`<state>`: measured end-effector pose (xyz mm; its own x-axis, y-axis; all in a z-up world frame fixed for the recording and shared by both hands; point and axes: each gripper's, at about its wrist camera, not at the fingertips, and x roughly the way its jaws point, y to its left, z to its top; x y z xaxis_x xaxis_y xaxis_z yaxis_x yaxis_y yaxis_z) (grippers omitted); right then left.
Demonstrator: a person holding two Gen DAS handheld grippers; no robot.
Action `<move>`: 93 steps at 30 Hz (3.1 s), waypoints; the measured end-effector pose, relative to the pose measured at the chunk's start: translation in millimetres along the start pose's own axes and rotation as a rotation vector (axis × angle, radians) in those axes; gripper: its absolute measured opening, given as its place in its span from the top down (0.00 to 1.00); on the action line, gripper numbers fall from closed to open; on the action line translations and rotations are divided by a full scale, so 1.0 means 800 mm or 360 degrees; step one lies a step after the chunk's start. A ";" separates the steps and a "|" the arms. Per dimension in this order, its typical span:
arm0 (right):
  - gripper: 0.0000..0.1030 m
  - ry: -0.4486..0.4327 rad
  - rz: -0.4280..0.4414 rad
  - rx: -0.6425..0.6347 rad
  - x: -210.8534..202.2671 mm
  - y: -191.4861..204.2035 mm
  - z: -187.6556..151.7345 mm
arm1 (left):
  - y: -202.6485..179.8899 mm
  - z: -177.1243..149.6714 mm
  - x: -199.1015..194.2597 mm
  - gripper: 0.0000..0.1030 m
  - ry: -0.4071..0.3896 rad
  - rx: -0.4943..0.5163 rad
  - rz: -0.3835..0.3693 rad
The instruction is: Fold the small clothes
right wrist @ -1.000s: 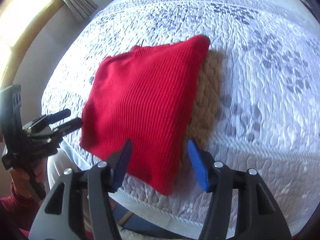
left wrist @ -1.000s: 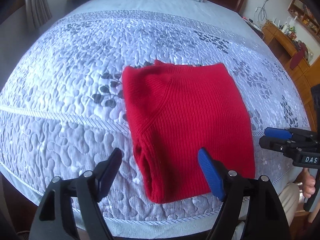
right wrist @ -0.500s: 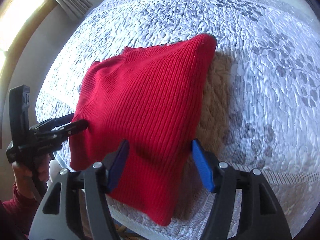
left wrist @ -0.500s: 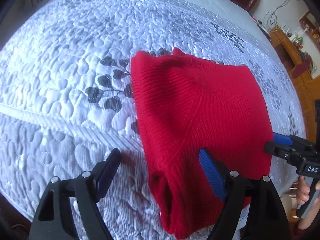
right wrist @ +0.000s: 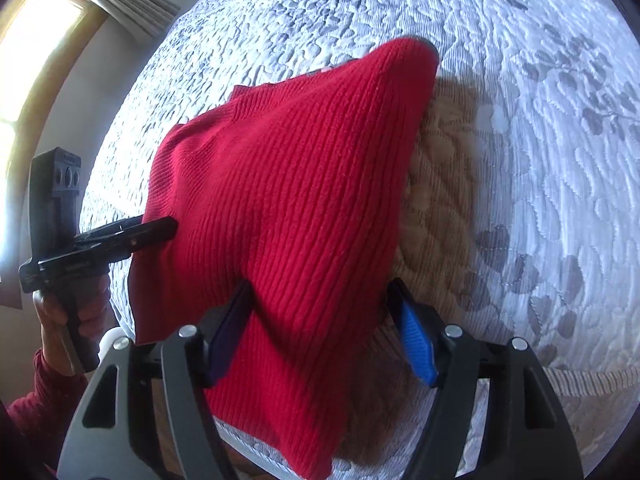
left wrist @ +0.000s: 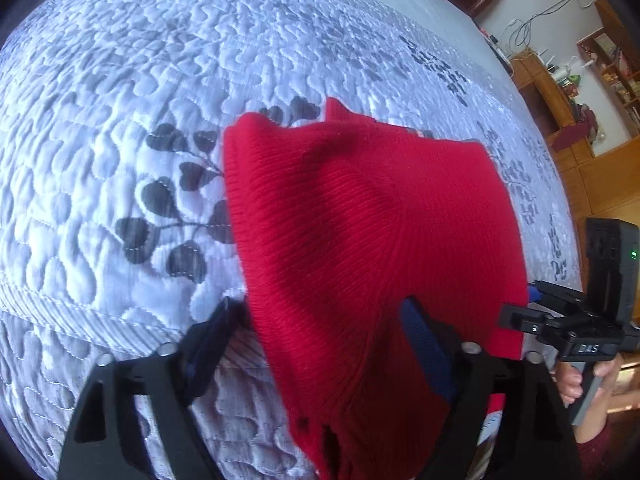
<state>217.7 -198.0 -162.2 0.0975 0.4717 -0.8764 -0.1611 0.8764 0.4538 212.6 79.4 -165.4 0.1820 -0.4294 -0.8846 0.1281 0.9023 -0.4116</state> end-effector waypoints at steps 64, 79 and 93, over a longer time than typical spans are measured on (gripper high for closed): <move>0.85 -0.0226 0.0017 0.0431 -0.153 -0.270 -0.136 | -0.306 -0.052 0.134 0.40 -0.0116 0.0270 0.0279; 0.25 -0.0333 -0.0439 0.0300 -0.190 -0.216 -0.194 | -0.309 -0.090 0.075 0.25 -0.0218 0.0177 0.0345; 0.11 -0.0383 -0.0659 0.0291 -0.222 -0.131 -0.264 | -0.349 -0.153 -0.003 0.13 -0.0309 0.0271 0.0521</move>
<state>10.2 -394.5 -88.1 0.3437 0.0716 -0.9363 0.1111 0.9870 0.1162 57.3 -167.0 -74.8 0.4182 -0.1350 -0.8983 0.1894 0.9801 -0.0592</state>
